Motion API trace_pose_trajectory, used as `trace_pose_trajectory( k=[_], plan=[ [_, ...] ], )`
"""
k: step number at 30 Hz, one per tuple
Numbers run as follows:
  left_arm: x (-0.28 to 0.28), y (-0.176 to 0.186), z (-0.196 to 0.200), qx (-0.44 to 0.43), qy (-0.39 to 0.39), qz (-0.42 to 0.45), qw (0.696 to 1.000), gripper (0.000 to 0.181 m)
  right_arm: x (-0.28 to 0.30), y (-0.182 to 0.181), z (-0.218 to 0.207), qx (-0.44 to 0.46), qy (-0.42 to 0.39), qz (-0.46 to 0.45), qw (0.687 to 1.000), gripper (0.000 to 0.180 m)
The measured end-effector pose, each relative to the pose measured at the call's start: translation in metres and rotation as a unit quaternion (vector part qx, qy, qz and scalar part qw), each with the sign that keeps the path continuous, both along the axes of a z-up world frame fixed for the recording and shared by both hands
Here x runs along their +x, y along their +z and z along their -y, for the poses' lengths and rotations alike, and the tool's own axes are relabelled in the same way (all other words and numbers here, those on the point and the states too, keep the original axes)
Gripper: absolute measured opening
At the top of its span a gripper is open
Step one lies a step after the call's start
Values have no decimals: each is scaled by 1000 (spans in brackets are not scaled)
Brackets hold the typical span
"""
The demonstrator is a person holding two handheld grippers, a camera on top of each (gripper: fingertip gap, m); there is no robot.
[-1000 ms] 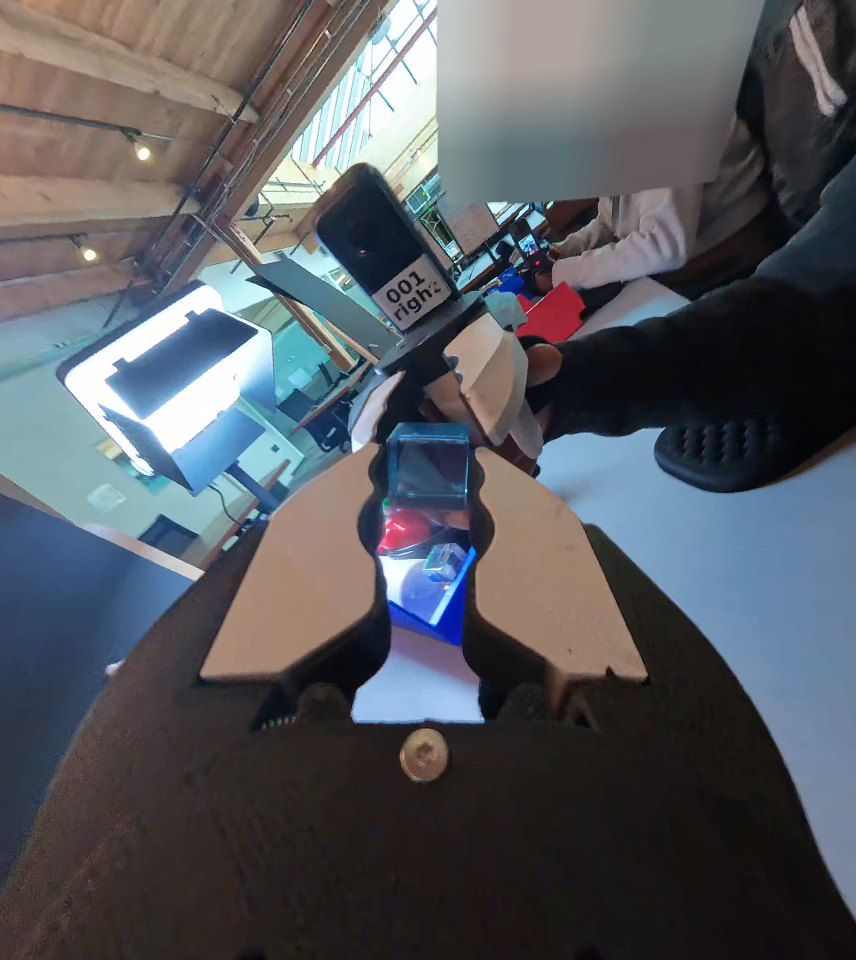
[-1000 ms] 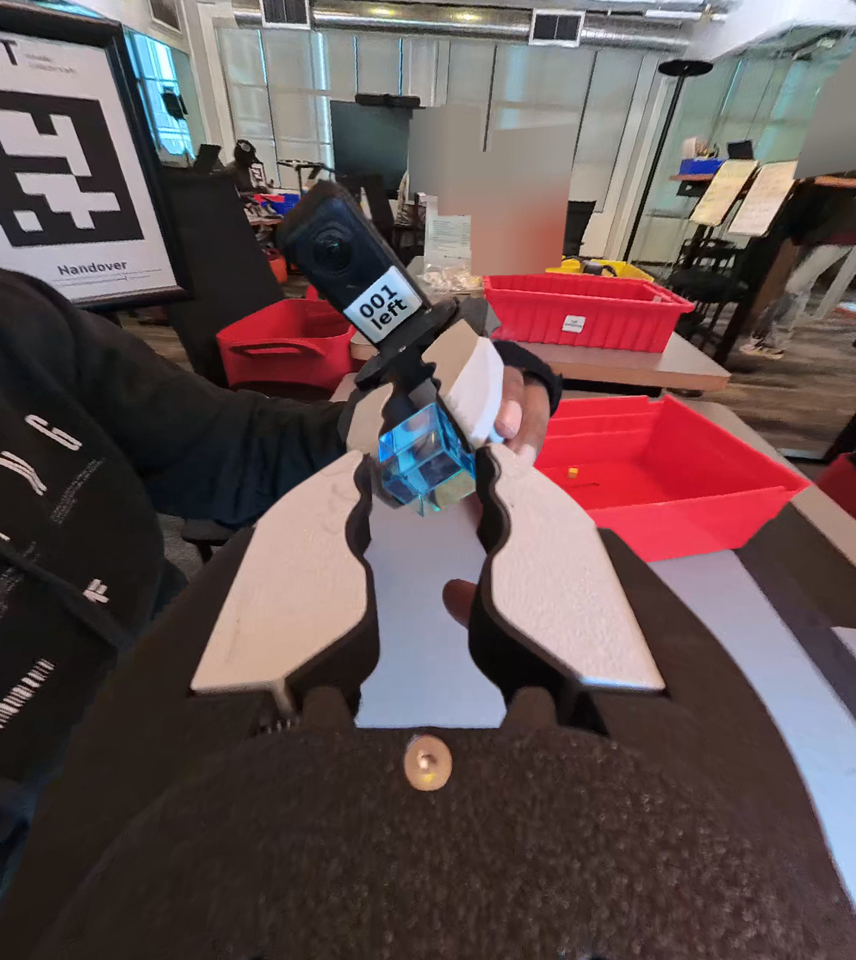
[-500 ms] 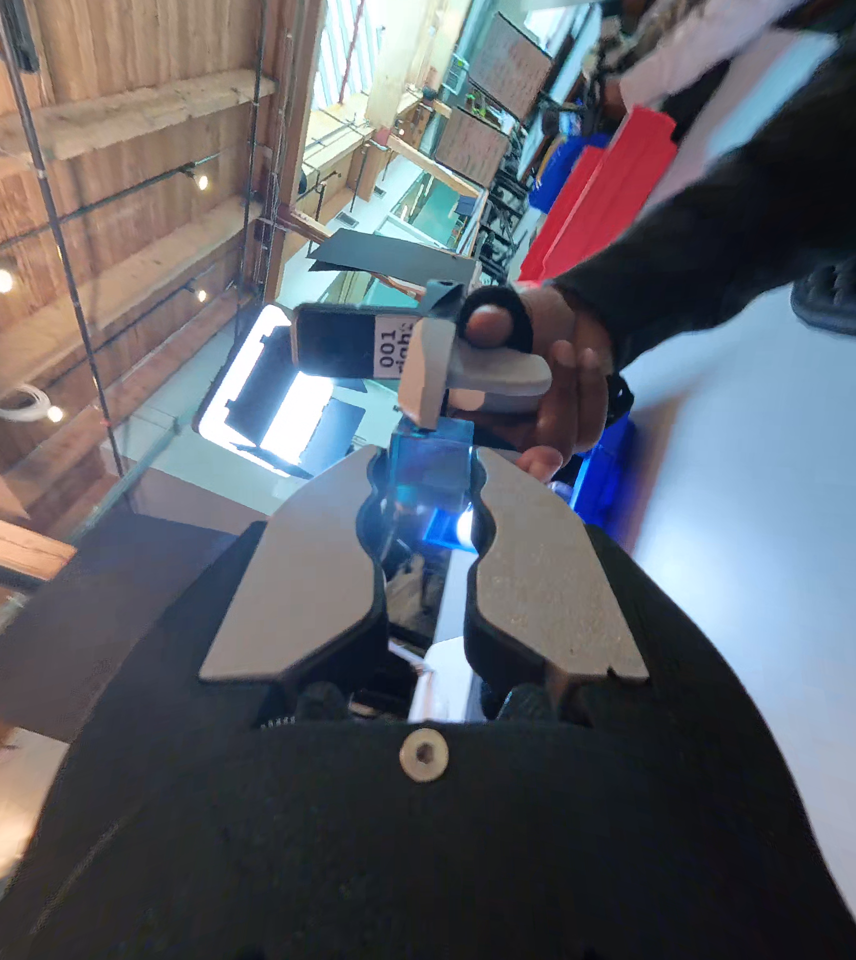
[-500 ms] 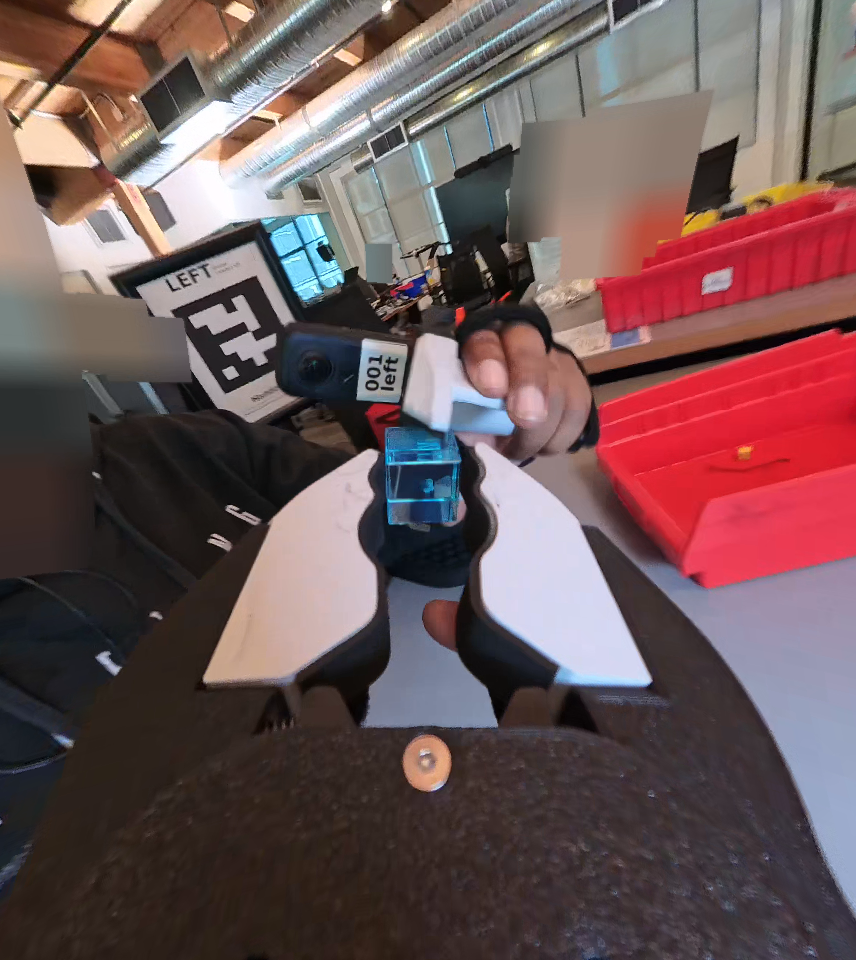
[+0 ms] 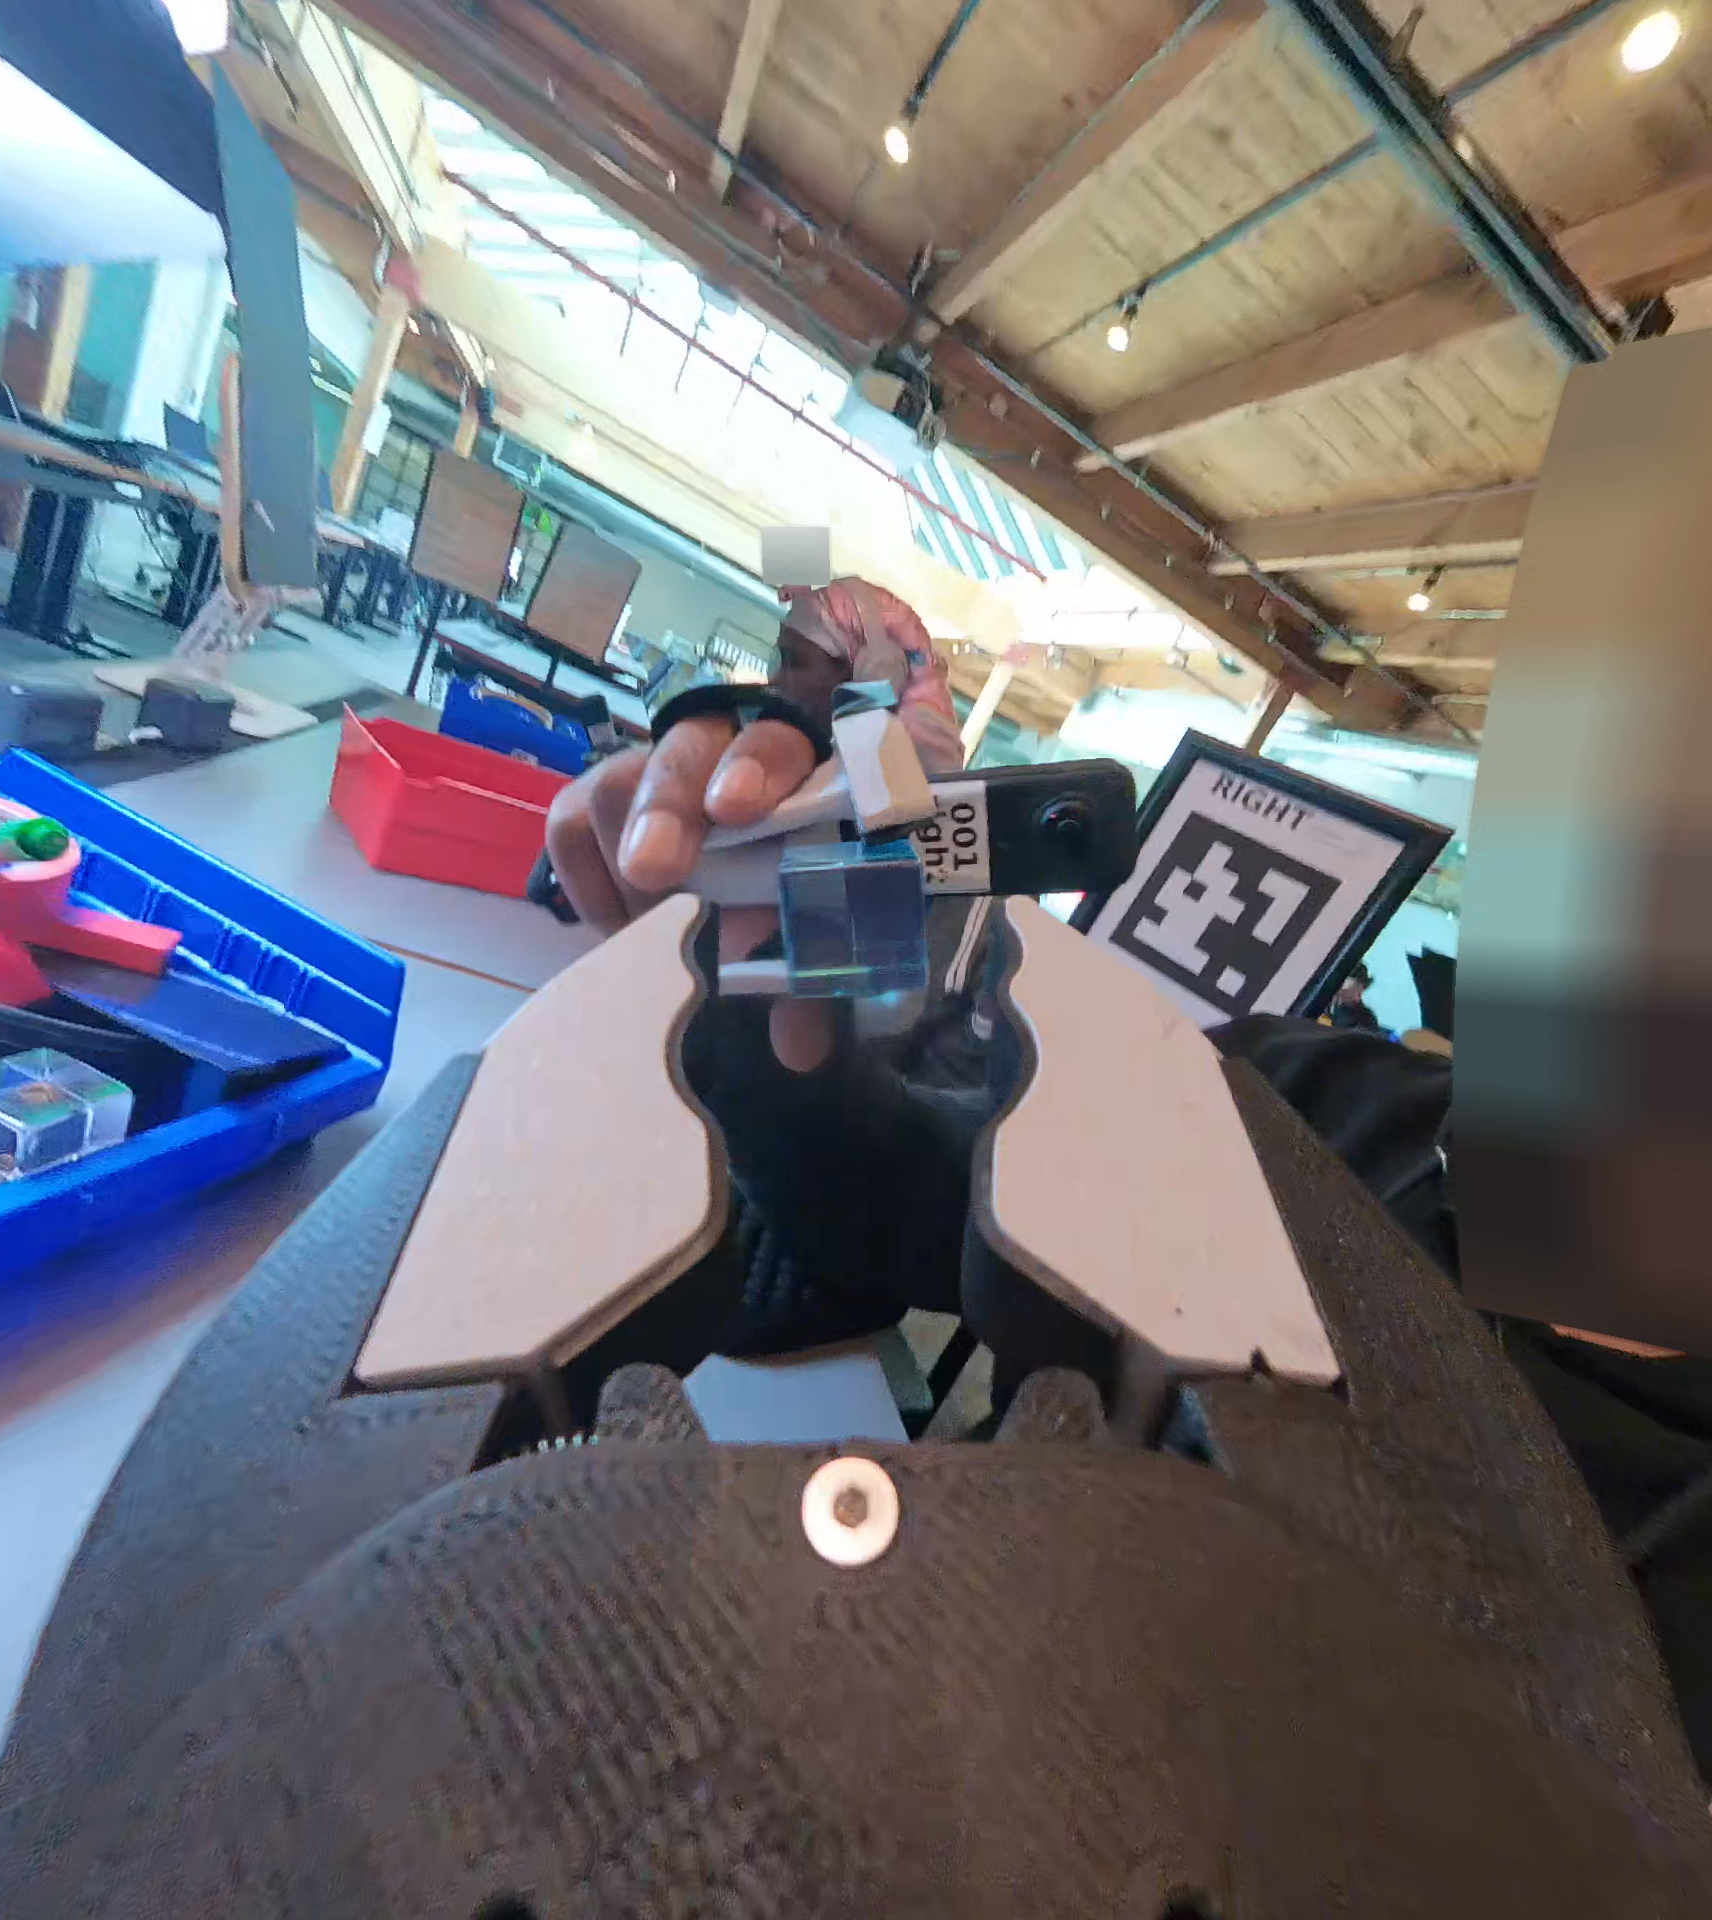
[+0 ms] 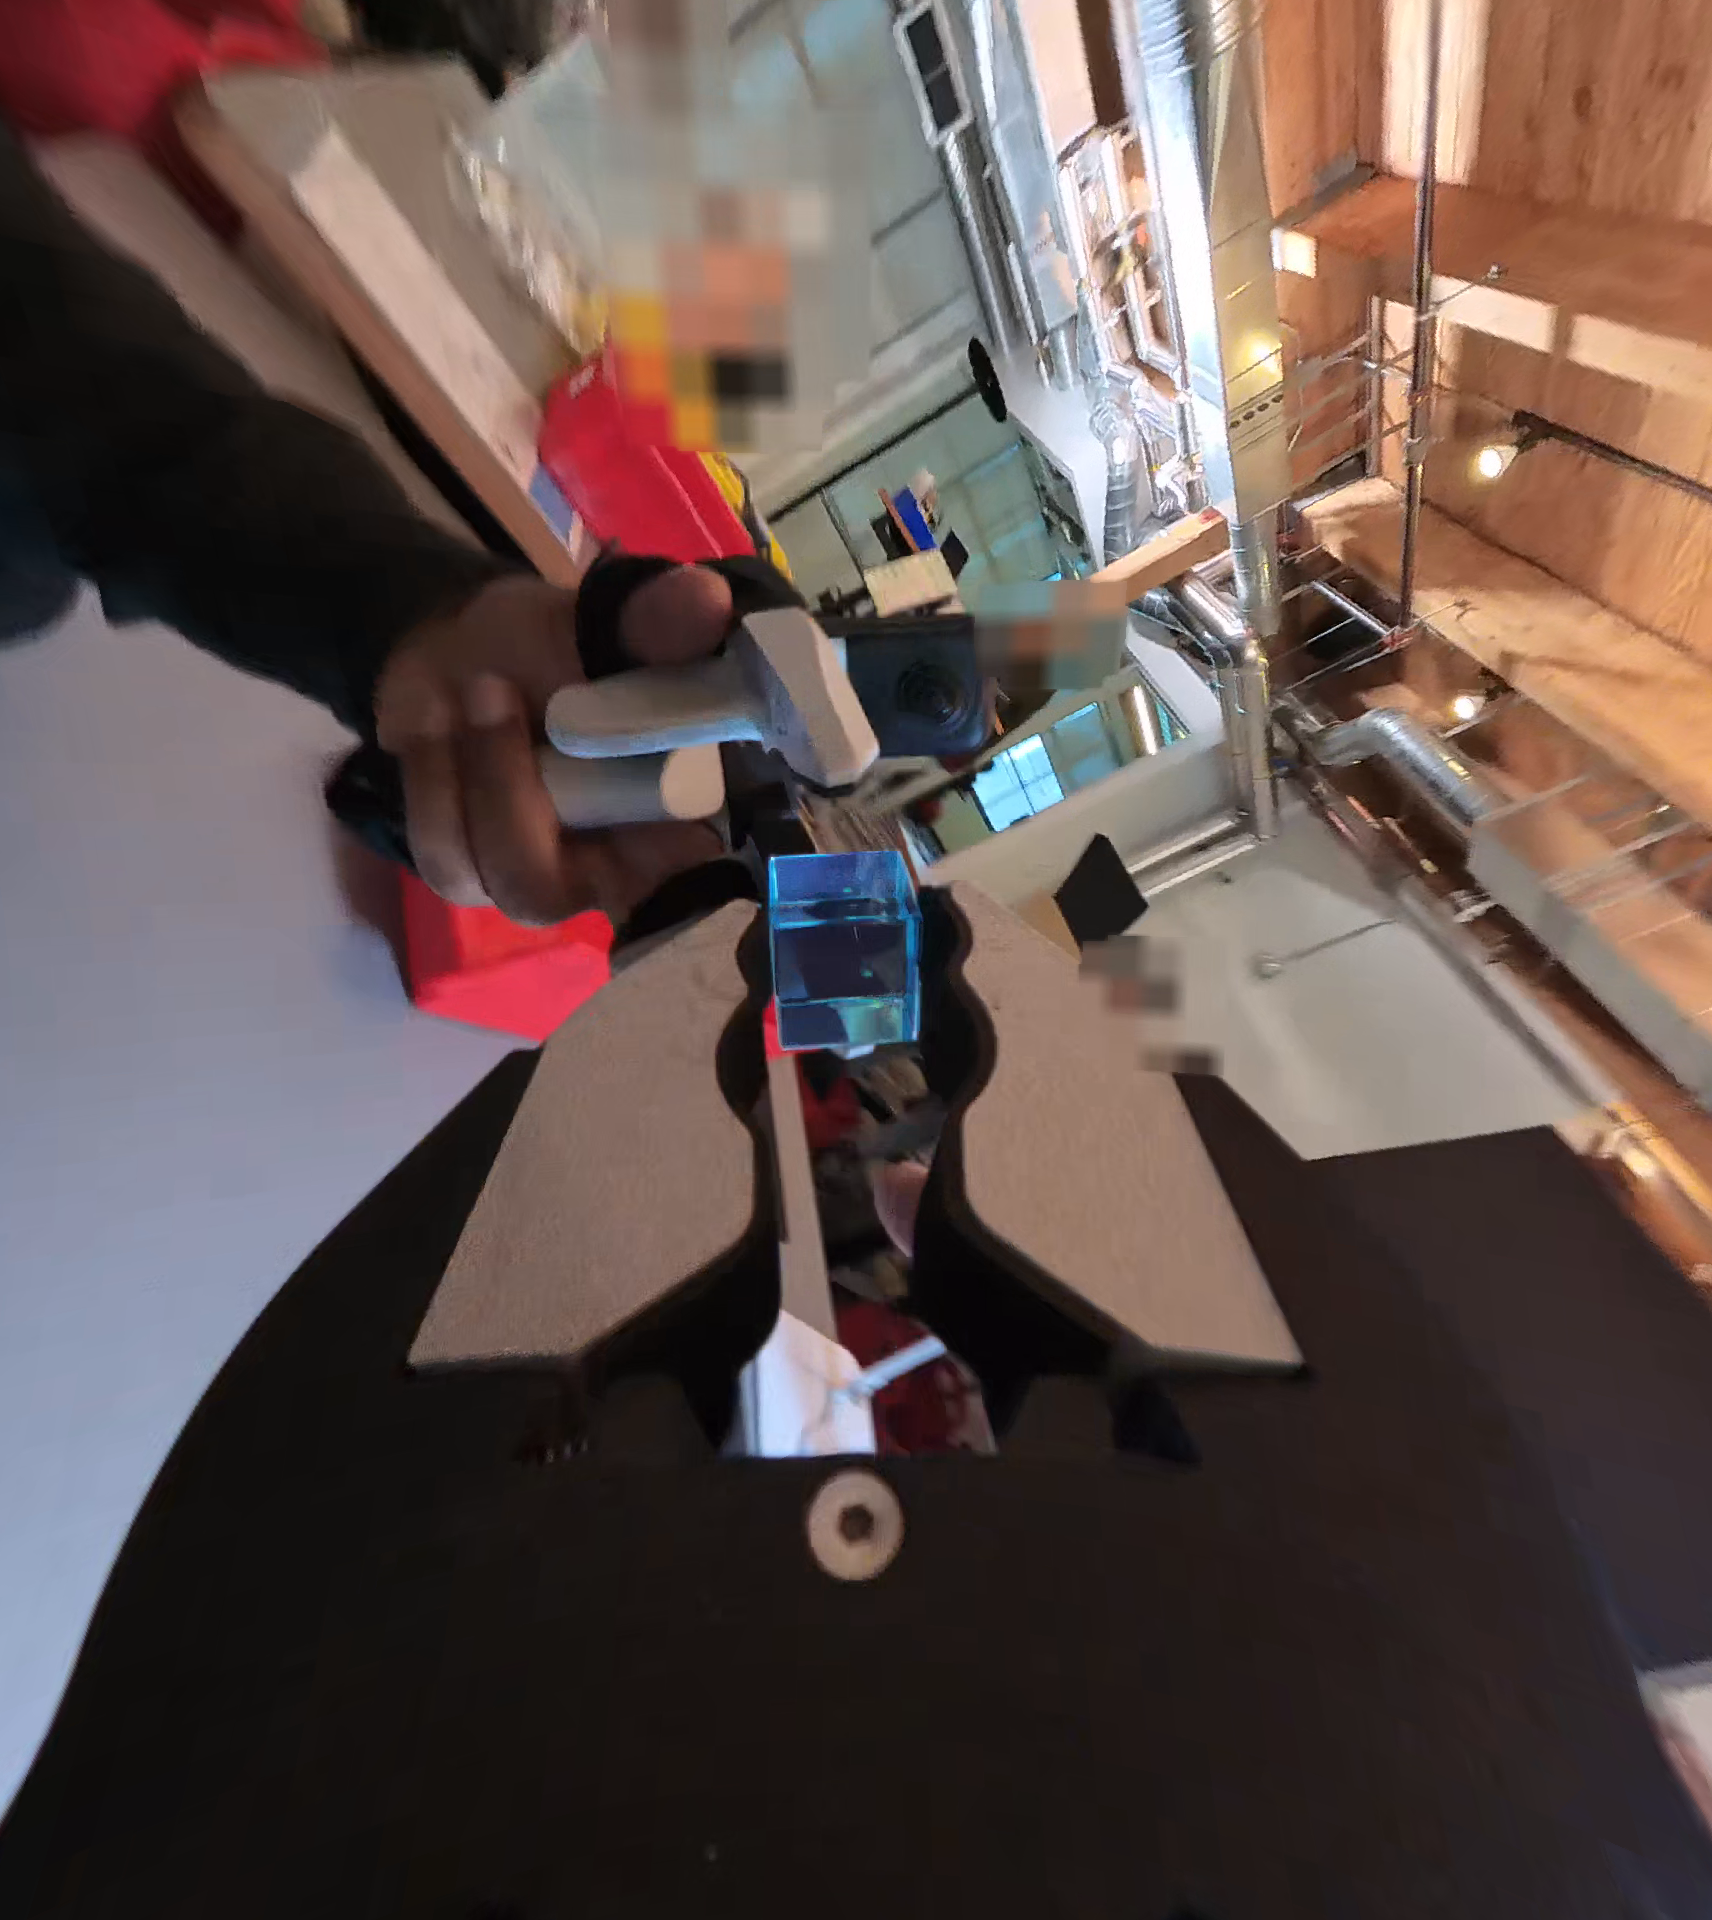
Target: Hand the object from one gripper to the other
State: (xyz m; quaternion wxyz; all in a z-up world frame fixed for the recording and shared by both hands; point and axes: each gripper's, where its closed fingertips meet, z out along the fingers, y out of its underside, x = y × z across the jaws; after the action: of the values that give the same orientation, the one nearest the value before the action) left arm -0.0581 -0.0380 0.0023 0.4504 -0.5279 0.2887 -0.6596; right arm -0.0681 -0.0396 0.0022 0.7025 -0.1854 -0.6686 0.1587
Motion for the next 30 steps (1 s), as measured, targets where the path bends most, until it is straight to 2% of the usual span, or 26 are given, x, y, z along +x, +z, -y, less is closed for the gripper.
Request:
trace_pose_trajectory(
  k=[2,4,5,6,8,10,13,15,16,18,21,22,23,24,26,28,30],
  plan=[
    [8,-8,3,10,0,-35,999,48,-4,-5,1,40,-20,12,999,27],
    [10,-11,1,34,26,-58,997,30,-7,-6,1,46,-27,15,998,28],
    [8,-11,-1,58,41,-64,995,29,-7,-6,-1,37,-35,15,999,29],
    [6,-11,-3,84,63,-77,991,30,-8,-6,-5,6,-42,17,999,29],
    [-5,-11,-19,147,156,-118,970,29,-7,-5,-14,-124,-24,21,992,41],
    [-24,-12,-42,216,287,-185,915,29,-4,0,-30,-282,-18,23,959,45],
    [-51,-12,-67,304,458,-294,782,29,-10,-1,-47,-472,-21,13,881,45],
    [-57,-14,-73,341,518,-338,707,29,-24,-11,-50,-532,-29,8,846,48],
    [-58,-17,-76,349,537,-354,681,29,-31,-17,-52,-537,-43,3,843,49],
    [-55,-26,-82,348,558,-376,653,29,-39,-26,-60,-543,-82,-19,835,46],
    [-46,-36,-84,341,565,-381,648,29,-38,-35,-73,-544,-116,-34,830,27],
    [-44,-38,-84,345,560,-381,649,29,-37,-37,-74,-546,-110,-23,831,27],
    [-40,-38,-83,352,545,-374,663,29,-34,-37,-74,-548,-100,-9,830,27],
    [-34,-40,-81,354,512,-361,694,31,-31,-34,-74,-543,-81,2,836,27],
    [-20,-46,-70,316,402,-330,794,46,-19,-27,-64,-495,-8,32,868,27],
    [-16,-45,-55,223,292,-266,891,45,-4,-27,-54,-448,54,62,890,27],
    [-13,-37,-36,137,178,-176,958,45,12,-26,-28,-396,146,84,903,27]
  ],
)
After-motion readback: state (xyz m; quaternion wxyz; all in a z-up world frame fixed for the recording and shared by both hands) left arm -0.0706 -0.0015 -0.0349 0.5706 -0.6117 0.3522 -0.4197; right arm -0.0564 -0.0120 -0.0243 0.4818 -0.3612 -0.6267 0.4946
